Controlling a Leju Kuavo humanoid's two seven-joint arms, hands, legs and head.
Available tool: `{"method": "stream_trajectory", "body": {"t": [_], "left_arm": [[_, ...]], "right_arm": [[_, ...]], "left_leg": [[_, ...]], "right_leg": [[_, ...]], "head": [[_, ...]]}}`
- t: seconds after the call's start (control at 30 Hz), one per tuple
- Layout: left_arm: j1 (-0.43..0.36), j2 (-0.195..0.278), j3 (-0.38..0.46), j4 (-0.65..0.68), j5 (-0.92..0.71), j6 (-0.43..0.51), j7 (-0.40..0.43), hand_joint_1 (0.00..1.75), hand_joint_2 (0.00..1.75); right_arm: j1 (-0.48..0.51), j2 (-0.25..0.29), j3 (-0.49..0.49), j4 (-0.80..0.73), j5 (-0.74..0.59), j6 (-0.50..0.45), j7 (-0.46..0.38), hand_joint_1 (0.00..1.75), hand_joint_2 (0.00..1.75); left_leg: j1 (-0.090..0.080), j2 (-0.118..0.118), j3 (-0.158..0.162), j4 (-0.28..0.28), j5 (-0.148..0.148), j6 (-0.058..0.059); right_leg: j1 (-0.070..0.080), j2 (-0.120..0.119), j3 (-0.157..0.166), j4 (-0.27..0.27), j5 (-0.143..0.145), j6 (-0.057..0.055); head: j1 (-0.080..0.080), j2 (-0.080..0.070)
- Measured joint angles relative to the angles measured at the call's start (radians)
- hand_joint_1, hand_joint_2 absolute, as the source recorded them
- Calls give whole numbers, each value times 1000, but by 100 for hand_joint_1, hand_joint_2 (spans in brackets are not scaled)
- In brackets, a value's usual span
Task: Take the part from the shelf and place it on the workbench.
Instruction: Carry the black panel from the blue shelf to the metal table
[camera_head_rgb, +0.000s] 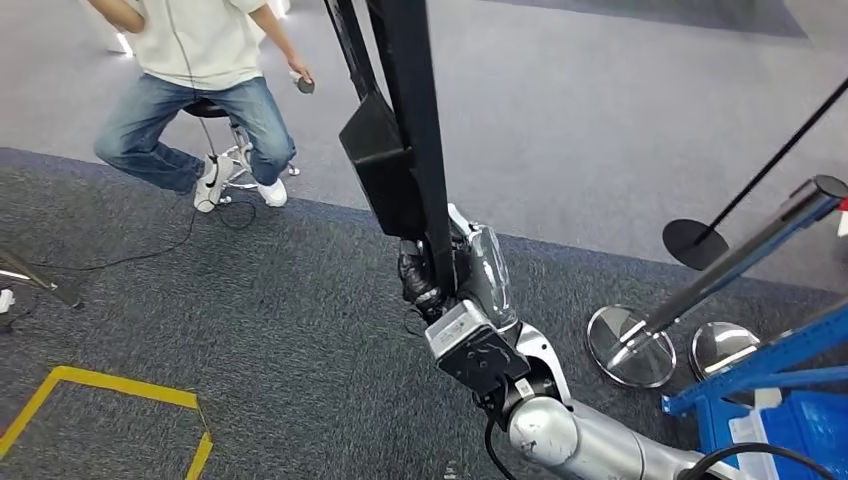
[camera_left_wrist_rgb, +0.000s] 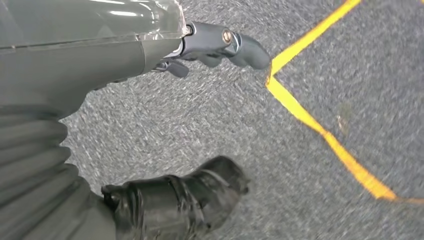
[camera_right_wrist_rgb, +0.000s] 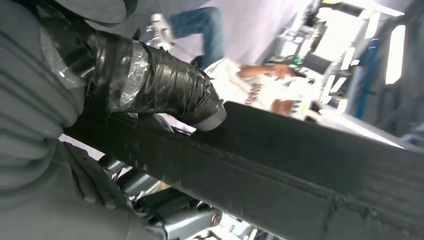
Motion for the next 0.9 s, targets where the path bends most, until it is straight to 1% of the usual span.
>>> {"method": "stream_trajectory", "body": {"t": [0.03, 0.07, 0.1, 0.13, 0.17, 0.2, 0.23, 0.27, 0.3, 0.33, 0.37, 0.4, 0.43, 0.47, 0.5, 0.53, 0.57, 0.6, 0.63, 0.67, 0.7, 0.73, 0.77, 0.8, 0.83, 0.87, 0.9], "left_arm": [[-3, 0, -2, 0, 0, 0, 0, 0, 175], [-4, 0, -4, 0, 1, 0, 0, 0, 175], [-4, 0, -6, 0, 1, 0, 1, 0, 175], [-2, 0, -8, 0, 1, 0, 2, 0, 175], [-1, 0, -8, 0, 0, 0, 3, 0, 175], [0, 0, -9, 0, 0, 0, 6, 0, 175], [0, 0, -9, 0, -1, 0, 8, 0, 175], [-1, 0, -9, 0, -1, 0, 11, 0, 175], [-1, 0, -9, 0, -2, 0, 13, 0, 175], [-1, 0, -9, 0, -2, 1, 15, 0, 175], [2, 1, -9, 0, -2, 2, 16, 0, 175], [4, 1, -9, 0, -2, 2, 16, 0, 175], [5, 0, -10, 0, -2, 2, 15, 0, 175], [3, 0, -10, 0, -1, 3, 14, 0, 175], [0, 0, -10, 0, -1, 3, 14, 0, 175], [-2, 0, -10, 0, 0, 3, 14, 0, 175], [-3, 0, -10, 0, 0, 3, 14, 0, 175], [-2, 0, -10, 0, 1, 3, 14, 0, 175], [0, 0, -10, 0, 1, 3, 15, 0, 175], [1, 0, -10, 0, 1, 3, 15, 0, 175], [2, 0, -10, 0, 0, 2, 16, 0, 175], [0, 0, -10, 0, 0, 2, 16, 0, 175], [-1, 0, -10, 0, 0, 2, 17, 0, 175], [-2, 0, -10, 0, 0, 2, 18, 0, 175], [-2, 0, -10, 0, 0, 2, 19, 0, 175], [-2, 0, -10, 0, 1, 2, 19, 0, 175], [0, 0, -10, 0, 3, 2, 19, 0, 175]], "right_arm": [[3, -1, 0, 0, 3, -2, 2, 175, 175], [6, -3, 0, 0, 5, -4, 3, 175, 175], [9, -4, 0, 0, 6, -5, 5, 175, 175], [10, -5, 0, -1, 6, -6, 6, 175, 175], [10, -6, 0, -1, 7, -6, 8, 175, 175], [11, -8, 0, -2, 7, -6, 10, 175, 175], [12, -8, 0, -5, 7, -6, 12, 175, 175], [14, -9, 0, -7, 8, -5, 14, 175, 175], [16, -10, 0, -9, 9, -5, 15, 175, 175], [19, -10, 0, -11, 9, -5, 17, 175, 175], [21, -10, 0, -11, 10, -5, 18, 175, 175], [23, -11, 0, -12, 10, -5, 18, 175, 175], [24, -11, 0, -12, 11, -6, 18, 175, 175], [25, -11, 0, -13, 11, -8, 18, 175, 175], [26, -12, 0, -15, 12, -10, 18, 175, 175], [27, -12, 0, -16, 13, -11, 18, 175, 175], [28, -12, 0, -17, 13, -12, 17, 175, 175], [30, -12, 0, -17, 13, -12, 17, 175, 175], [32, -11, 0, -17, 13, -12, 18, 175, 175], [34, -11, 0, -17, 13, -13, 18, 175, 175], [35, -11, -1, -17, 13, -15, 18, 175, 175], [36, -11, -1, -18, 12, -18, 17, 175, 175], [37, -11, -3, -19, 10, -21, 16, 175, 175], [39, -11, -5, -20, 7, -25, 15, 175, 175], [41, -11, -7, -21, 5, -29, 14, 175, 175], [43, -11, -10, -22, 2, -32, 13, 175, 175], [45, -12, -13, -22, 1, -34, 12, 175, 175]], "left_leg": [[-1, -14, 2, 1, -2, 4], [-3, -29, 4, 2, -5, 6], [-4, -44, 6, 4, -8, 7], [-5, -60, 9, 7, -12, 6], [-5, -74, 12, 13, -18, 5], [-3, -87, 12, 19, -23, 2], [-4, -99, 9, 27, -29, -2], [-3, -110, 5, 32, -32, -7], [-1, -119, 1, 33, -33, -13], [0, -130, -2, 33, -33, -19], [1, -132, -3, 31, -33, -24], [-1, -117, -5, 36, -38, -30], [-2, -90, -13, 55, -48, -37], [-2, -57, -33, 96, -68, -45], [0, -27, -63, 154, -93, -52], [4, -12, -100, 220, -118, -59], [9, -5, -132, 274, -133, -65], [14, -2, -150, 296, -129, -69], [17, 2, -147, 281, -107, -72], [19, 9, -124, 228, -71, -73], [19, 28, -91, 156, -35, -72], [14, 49, -60, 93, -11, -68], [9, 64, -38, 49, 1, -61], [4, 71, -30, 30, 0, -54], [0, 63, -30, 29, -3, -46], [1, 51, -28, 26, -4, -39], [3, 39, -23, 21, -4, -33]], "right_leg": [[1, 10, -43, 64, -16, -1], [2, 14, -77, 103, -16, -2], [3, 16, -94, 107, 4, -3], [3, 19, -93, 73, 41, -5], [3, 26, -75, 11, 88, -7], [2, 45, -53, -51, 122, -11], [0, 65, -33, -103, 143, -12], [-1, 82, -22, -134, 151, -14], [0, 91, -17, -143, 145, -16], [1, 86, -14, -149, 146, -18], [-1, 76, -10, -152, 146, -23], [-3, 66, -3, -158, 146, -28], [-6, 55, 5, -164, 146, -34], [-9, 42, 13, -169, 144, -39], [-8, 30, 19, -171, 141, -42], [-8, 16, 24, -171, 137, -45], [-8, 3, 28, -171, 133, -45], [-9, -10, 32, -170, 128, -44], [-9, -22, 38, -170, 123, -43], [-10, -34, 44, -170, 118, -40], [-9, -45, 52, -170, 112, -36], [-7, -56, 58, -170, 106, -30], [-4, -66, 63, -171, 101, -24], [-1, -75, 66, -173, 98, -18], [2, -84, 70, -176, 95, -13], [3, -93, 75, -180, 92, -6], [2, -87, 80, -178, 86, 0]], "head": [[0, 0], [0, 0], [0, 0], [0, 0], [0, 0], [0, 0], [0, 0], [0, 0], [0, 0], [0, 0], [0, 0], [0, 0], [-1, 0], [-1, 0], [-2, 0], [-3, 0], [-3, 0], [-3, 0], [-3, 0], [-3, 0], [-3, 0], [-3, 0], [-3, 0], [-2, 0], [-1, 0], [-1, 0], [1, 0]]}}
